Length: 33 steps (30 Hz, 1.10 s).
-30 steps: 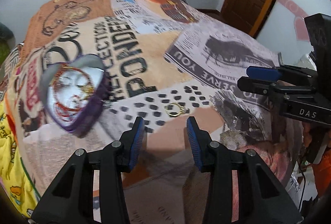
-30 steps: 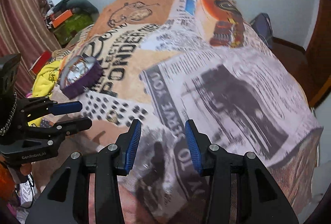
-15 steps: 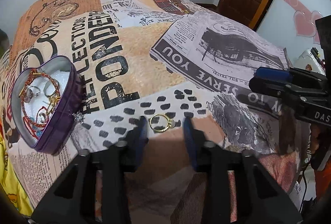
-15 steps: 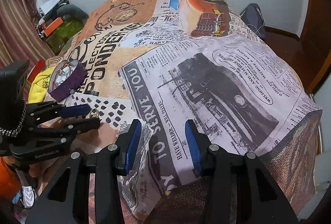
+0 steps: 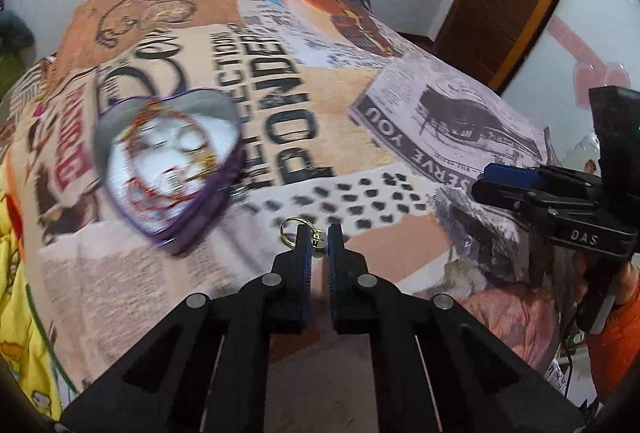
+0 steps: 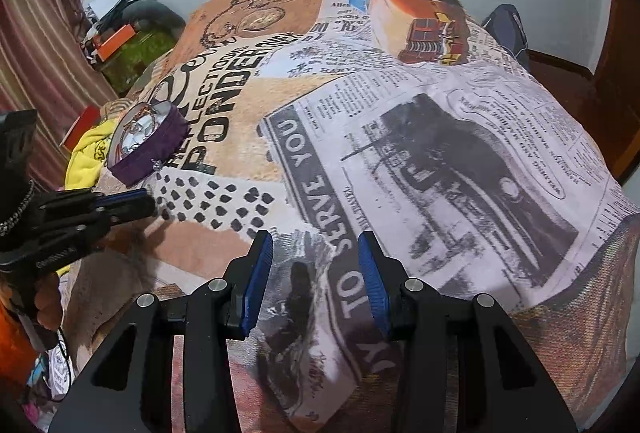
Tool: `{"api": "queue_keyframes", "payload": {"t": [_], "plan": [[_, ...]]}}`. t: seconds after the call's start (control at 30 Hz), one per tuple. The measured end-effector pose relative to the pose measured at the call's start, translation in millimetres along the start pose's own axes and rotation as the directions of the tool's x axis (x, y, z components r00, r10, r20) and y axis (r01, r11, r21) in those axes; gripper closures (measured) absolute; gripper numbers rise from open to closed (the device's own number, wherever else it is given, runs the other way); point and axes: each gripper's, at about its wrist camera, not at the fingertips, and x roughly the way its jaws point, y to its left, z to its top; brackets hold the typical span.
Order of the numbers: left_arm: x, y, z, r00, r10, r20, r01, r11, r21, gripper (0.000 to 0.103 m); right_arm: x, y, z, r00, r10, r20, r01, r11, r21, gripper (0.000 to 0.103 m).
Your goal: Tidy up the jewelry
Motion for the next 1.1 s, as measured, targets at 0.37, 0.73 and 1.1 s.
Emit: {"api": "queue_keyframes", "payload": {"t": [0.37,0.73,1.1], "plan": [[-43.3,35.5,-0.8,0.993,0.062,0.102,-0.054,0.995,-0.087,0.097,3.6,19.2,7.8,1.0,0.028,0.009,-0.028,0.999,-0.023,0.063],[-57.9,56.0,18.2,0.978,0.122,0.167,-0.108,0.99,-0.089,0.097,26.9,65.6,31.8,0.992,0.122,0.014,-0.121,0.989,-0.083,0.063],[-57.1,64.3,20.1,0.977,0.107,0.187,-0.095,0.993,-0.074,0.097,85.0,136.1,48.9,0.985,0.148,-0.085,-0.167,0.938,-0.305,0.064]]}}
